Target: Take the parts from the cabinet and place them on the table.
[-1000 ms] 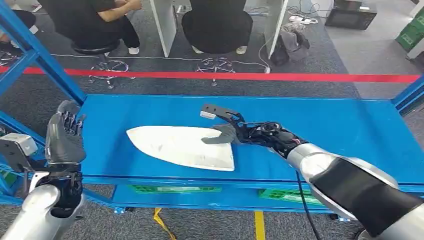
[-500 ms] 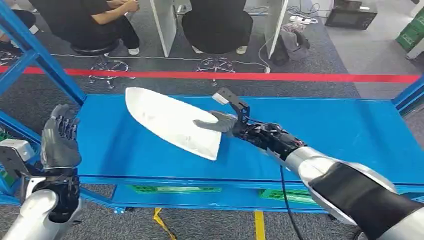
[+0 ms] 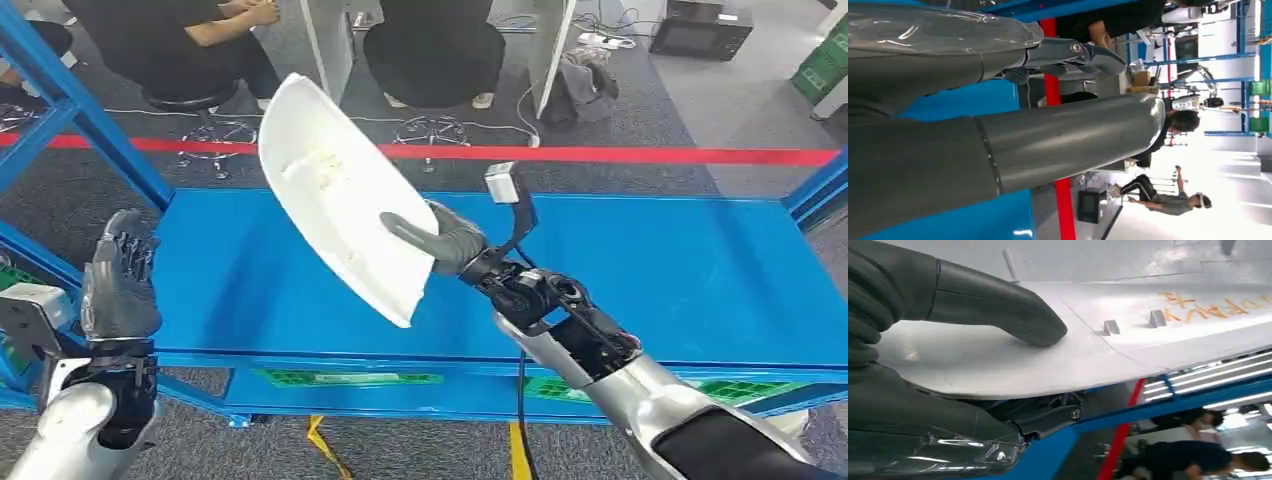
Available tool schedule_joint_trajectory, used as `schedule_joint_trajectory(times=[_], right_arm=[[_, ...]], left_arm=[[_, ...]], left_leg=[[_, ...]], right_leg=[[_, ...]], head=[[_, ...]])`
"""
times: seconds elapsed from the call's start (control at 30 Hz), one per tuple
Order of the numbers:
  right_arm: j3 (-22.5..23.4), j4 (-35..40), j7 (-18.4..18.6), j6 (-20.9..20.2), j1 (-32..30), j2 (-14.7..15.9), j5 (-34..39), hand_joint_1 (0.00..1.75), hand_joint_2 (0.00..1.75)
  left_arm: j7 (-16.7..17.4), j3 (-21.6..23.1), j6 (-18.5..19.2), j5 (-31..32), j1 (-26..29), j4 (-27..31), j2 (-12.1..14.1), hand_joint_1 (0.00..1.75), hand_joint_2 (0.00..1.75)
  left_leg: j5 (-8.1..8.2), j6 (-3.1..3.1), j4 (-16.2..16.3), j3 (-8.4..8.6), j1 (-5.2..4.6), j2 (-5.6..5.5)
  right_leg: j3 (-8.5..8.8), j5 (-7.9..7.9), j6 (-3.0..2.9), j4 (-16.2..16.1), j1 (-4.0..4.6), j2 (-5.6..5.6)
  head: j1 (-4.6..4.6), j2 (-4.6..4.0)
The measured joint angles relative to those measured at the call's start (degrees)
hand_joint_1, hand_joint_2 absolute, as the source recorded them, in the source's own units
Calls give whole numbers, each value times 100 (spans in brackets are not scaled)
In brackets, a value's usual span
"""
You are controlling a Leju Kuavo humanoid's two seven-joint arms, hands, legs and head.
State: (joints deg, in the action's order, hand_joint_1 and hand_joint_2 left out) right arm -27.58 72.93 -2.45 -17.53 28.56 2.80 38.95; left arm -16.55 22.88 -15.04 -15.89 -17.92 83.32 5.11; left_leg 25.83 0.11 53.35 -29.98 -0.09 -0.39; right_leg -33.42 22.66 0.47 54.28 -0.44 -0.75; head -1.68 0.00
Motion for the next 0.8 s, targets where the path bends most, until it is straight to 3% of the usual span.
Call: schedule_joint_trajectory(times=[0.43, 0.8], right_arm=[[350, 1264, -81, -142, -299, 28, -26, 175, 175], [359, 2173, -24, -229, -328, 28, -161, 175, 175]], left_arm=[[57, -11, -33, 166, 19, 77, -31, 0, 0], [55, -13, 28, 306, 91, 144, -33, 0, 0]], left_leg=[[0, 0, 2, -2, 0, 1], [0, 0, 2, -2, 0, 0]], right_leg=[[-1, -1, 2, 1, 1, -3], [0, -1, 2, 0, 1, -1]], head=[[0, 0], [2, 0]])
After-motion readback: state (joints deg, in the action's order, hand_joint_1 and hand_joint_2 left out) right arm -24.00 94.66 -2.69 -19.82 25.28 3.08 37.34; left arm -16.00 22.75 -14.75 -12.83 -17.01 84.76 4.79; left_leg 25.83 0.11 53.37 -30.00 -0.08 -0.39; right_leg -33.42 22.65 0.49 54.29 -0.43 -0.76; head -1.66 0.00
